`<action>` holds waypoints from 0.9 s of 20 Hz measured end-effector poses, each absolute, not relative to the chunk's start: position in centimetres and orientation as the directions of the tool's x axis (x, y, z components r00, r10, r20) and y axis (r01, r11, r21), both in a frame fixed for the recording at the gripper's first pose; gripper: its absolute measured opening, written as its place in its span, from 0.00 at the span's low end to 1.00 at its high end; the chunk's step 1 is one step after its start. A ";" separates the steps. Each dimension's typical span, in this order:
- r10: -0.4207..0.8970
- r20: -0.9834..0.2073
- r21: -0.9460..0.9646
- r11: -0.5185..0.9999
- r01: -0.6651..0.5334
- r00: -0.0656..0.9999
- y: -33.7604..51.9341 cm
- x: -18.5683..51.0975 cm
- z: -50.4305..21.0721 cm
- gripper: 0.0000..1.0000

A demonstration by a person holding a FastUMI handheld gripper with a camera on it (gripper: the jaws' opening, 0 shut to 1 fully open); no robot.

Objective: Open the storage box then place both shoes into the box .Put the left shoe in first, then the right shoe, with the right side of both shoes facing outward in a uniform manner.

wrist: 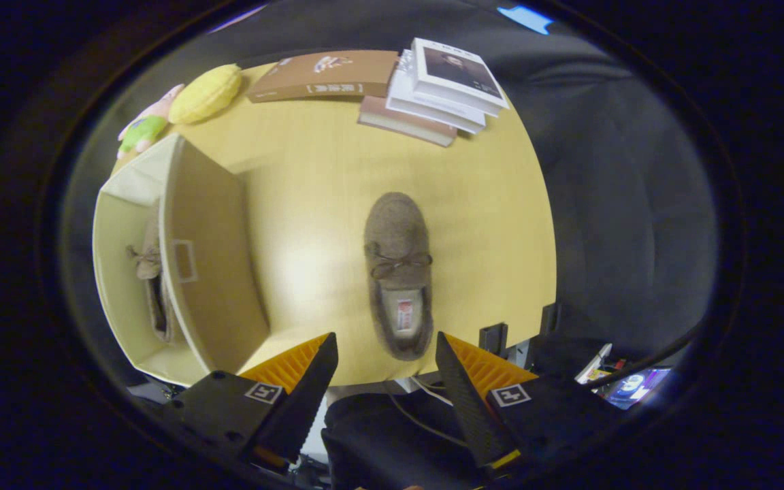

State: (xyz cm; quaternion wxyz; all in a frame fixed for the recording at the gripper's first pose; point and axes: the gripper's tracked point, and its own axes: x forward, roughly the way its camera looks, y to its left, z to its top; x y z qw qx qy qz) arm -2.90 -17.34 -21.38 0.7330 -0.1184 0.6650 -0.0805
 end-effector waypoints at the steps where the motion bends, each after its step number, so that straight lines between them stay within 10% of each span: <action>1: -0.276 -0.956 -0.280 0.959 -0.033 0.095 -18.2 -2.8 -22.1 0.94; 13: -0.272 -0.962 -0.274 0.957 -0.095 0.034 -24.0 -2.0 -31.8 0.62; 18: -0.184 -0.983 -0.182 0.972 -0.148 0.000 -23.6 -2.5 -33.6 0.22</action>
